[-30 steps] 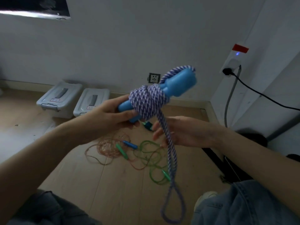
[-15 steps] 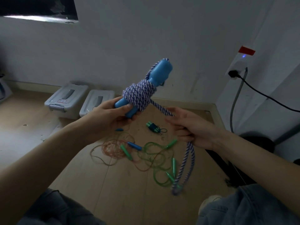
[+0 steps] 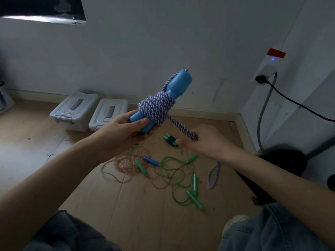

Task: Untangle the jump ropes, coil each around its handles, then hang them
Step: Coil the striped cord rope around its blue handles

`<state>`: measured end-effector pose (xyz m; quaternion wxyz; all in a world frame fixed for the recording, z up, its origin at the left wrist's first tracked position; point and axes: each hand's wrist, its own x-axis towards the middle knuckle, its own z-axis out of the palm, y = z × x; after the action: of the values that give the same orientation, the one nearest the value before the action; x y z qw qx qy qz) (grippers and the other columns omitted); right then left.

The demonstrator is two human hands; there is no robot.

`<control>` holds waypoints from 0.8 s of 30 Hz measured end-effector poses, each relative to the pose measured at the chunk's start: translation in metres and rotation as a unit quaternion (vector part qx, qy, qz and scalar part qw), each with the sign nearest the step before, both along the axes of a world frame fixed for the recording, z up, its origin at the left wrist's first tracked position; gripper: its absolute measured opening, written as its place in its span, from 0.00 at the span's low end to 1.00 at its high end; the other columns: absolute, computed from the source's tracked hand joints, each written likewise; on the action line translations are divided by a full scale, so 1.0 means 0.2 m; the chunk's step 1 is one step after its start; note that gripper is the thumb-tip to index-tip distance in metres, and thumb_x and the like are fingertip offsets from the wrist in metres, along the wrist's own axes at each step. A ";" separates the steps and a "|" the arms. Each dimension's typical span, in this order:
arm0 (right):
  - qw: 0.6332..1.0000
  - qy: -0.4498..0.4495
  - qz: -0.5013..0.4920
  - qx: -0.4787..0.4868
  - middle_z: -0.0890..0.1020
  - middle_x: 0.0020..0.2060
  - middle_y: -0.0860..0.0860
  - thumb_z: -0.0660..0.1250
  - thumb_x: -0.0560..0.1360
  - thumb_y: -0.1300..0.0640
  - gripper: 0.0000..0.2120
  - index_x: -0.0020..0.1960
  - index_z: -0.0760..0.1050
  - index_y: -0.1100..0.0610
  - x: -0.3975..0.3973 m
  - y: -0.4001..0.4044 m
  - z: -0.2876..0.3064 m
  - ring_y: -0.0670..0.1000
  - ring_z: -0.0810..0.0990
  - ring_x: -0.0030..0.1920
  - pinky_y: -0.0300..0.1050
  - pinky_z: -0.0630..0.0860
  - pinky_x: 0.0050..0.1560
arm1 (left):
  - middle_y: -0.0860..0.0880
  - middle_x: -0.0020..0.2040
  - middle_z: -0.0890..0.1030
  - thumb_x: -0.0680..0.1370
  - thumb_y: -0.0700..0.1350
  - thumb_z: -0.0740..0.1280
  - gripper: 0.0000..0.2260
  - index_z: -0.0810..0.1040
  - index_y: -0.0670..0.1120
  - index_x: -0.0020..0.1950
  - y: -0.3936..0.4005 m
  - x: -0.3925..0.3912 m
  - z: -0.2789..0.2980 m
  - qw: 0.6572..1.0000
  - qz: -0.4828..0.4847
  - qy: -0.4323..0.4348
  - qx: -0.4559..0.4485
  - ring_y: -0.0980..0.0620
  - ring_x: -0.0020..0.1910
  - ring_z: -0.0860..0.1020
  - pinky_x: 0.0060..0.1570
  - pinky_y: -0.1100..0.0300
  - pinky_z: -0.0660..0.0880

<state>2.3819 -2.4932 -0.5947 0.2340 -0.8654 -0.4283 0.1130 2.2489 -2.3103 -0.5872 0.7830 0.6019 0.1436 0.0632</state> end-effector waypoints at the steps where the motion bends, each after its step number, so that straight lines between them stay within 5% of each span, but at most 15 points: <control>1: 1.000 -0.018 -0.005 -0.018 0.64 0.19 0.45 0.62 0.76 0.44 0.24 0.25 0.59 0.52 0.00 0.00 -0.01 0.43 0.64 0.18 0.34 0.58 0.19 | 0.52 0.39 0.84 0.68 0.45 0.66 0.15 0.77 0.48 0.54 -0.01 0.00 0.00 1.000 0.000 0.004 0.001 0.58 0.38 0.81 0.38 0.67 0.78; 6: 0.997 0.019 0.046 0.059 0.71 0.28 0.46 0.56 0.80 0.51 0.10 0.43 0.68 0.55 -0.02 -0.03 0.02 0.44 0.69 0.27 0.35 0.64 0.28 | 0.52 0.36 0.84 0.70 0.44 0.65 0.12 0.76 0.46 0.54 0.01 0.01 0.00 0.999 0.027 0.023 -0.014 0.59 0.34 0.81 0.35 0.67 0.78; 8: 0.994 0.056 0.071 0.063 0.72 0.25 0.43 0.56 0.80 0.51 0.12 0.42 0.70 0.57 -0.02 -0.03 0.04 0.41 0.69 0.25 0.33 0.64 0.27 | 0.51 0.36 0.84 0.74 0.41 0.63 0.10 0.76 0.45 0.55 0.02 0.01 0.00 0.998 0.044 0.032 -0.033 0.58 0.34 0.81 0.34 0.67 0.77; 11: 0.945 0.308 0.091 0.059 0.67 0.22 0.43 0.58 0.78 0.48 0.17 0.34 0.69 0.55 -0.01 -0.04 0.05 0.43 0.65 0.22 0.35 0.66 0.24 | 0.49 0.38 0.84 0.76 0.40 0.63 0.07 0.76 0.45 0.52 0.03 0.01 -0.01 0.995 0.070 0.063 -0.025 0.57 0.34 0.82 0.33 0.67 0.77; 13: 0.880 0.455 0.114 0.073 0.65 0.25 0.45 0.60 0.76 0.46 0.17 0.32 0.69 0.53 0.00 -0.06 0.09 0.44 0.63 0.23 0.35 0.67 0.23 | 0.49 0.42 0.80 0.75 0.40 0.64 0.07 0.75 0.46 0.52 0.06 0.01 -0.04 0.981 0.101 0.108 0.129 0.55 0.38 0.80 0.35 0.65 0.78; 15: 0.844 0.513 0.126 0.093 0.64 0.26 0.45 0.61 0.74 0.46 0.16 0.31 0.69 0.52 0.03 -0.07 0.12 0.43 0.61 0.23 0.33 0.65 0.21 | 0.50 0.43 0.76 0.75 0.39 0.64 0.11 0.73 0.44 0.58 0.09 0.01 -0.07 0.927 0.104 0.133 0.334 0.53 0.41 0.77 0.41 0.61 0.76; 19: 0.857 0.491 0.124 0.099 0.64 0.26 0.45 0.61 0.75 0.47 0.15 0.32 0.70 0.51 0.07 -0.06 0.14 0.42 0.60 0.23 0.32 0.61 0.21 | 0.48 0.48 0.78 0.76 0.40 0.65 0.12 0.71 0.44 0.59 0.02 0.01 -0.11 0.813 -0.020 0.151 0.562 0.54 0.40 0.77 0.39 0.66 0.73; 21: 0.866 0.478 0.107 0.097 0.64 0.25 0.45 0.60 0.77 0.50 0.16 0.32 0.70 0.53 0.09 -0.05 0.13 0.42 0.60 0.23 0.32 0.62 0.21 | 0.46 0.54 0.79 0.76 0.41 0.65 0.14 0.70 0.45 0.62 -0.04 0.00 -0.12 0.763 -0.091 0.144 0.624 0.55 0.43 0.75 0.43 0.66 0.71; 24: 0.889 0.446 0.070 0.080 0.64 0.24 0.45 0.59 0.79 0.51 0.18 0.32 0.69 0.54 0.10 -0.06 0.13 0.43 0.60 0.22 0.33 0.61 0.20 | 0.49 0.54 0.79 0.77 0.45 0.64 0.15 0.69 0.48 0.62 -0.12 -0.01 -0.10 0.732 -0.206 0.106 0.641 0.57 0.45 0.76 0.46 0.64 0.73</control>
<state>2.4026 -2.5048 -0.5685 0.4605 -0.6699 -0.3455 0.4688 2.2463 -2.3345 -0.6073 0.1855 0.9785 0.0235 -0.0869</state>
